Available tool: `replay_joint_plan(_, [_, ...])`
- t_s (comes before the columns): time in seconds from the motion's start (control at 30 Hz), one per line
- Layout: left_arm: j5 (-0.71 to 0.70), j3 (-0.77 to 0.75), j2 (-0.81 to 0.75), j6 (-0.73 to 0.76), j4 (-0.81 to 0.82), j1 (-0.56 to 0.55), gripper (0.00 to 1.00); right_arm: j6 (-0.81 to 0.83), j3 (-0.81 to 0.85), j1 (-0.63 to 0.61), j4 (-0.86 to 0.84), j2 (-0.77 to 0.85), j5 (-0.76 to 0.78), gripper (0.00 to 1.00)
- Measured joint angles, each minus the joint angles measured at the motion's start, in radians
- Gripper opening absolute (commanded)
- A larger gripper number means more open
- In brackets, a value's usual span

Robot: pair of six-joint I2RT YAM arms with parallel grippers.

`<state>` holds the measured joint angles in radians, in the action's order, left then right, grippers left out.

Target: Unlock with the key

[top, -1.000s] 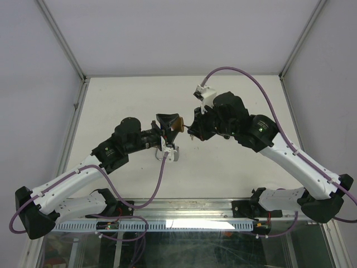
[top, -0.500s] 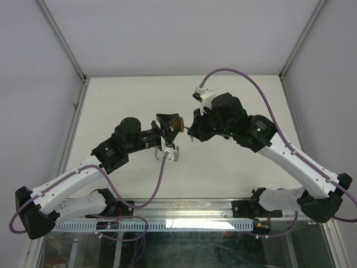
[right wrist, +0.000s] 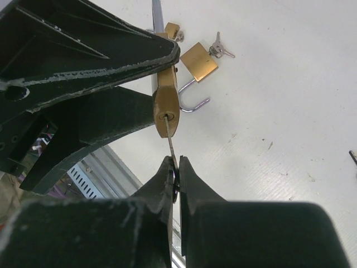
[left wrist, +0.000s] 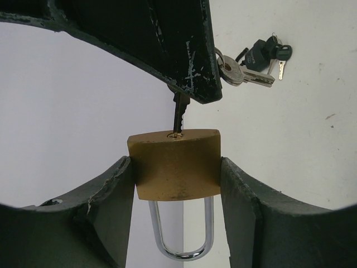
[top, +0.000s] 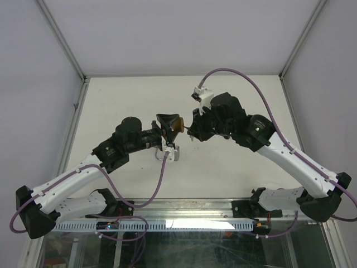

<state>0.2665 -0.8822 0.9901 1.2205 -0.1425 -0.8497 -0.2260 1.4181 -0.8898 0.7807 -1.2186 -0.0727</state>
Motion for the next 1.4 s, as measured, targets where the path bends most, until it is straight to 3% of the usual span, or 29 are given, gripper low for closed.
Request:
replay_joint_plan(0.43, [0.023, 0.000, 0.001, 0.120, -0.008, 0.001, 0.00, 0.078, 0.003, 0.005, -0.002, 0.000, -0.044, 0.00])
replay_joint_plan(0.9, [-0.015, -0.012, 0.019, 0.168, -0.007, 0.002, 0.00, -0.059, 0.018, 0.016, -0.014, -0.017, -0.006, 0.00])
replay_joint_plan(1.4, [-0.050, -0.013, 0.021, 0.174, -0.007, 0.008, 0.00, -0.076, -0.022, 0.028, -0.111, -0.021, -0.070, 0.00])
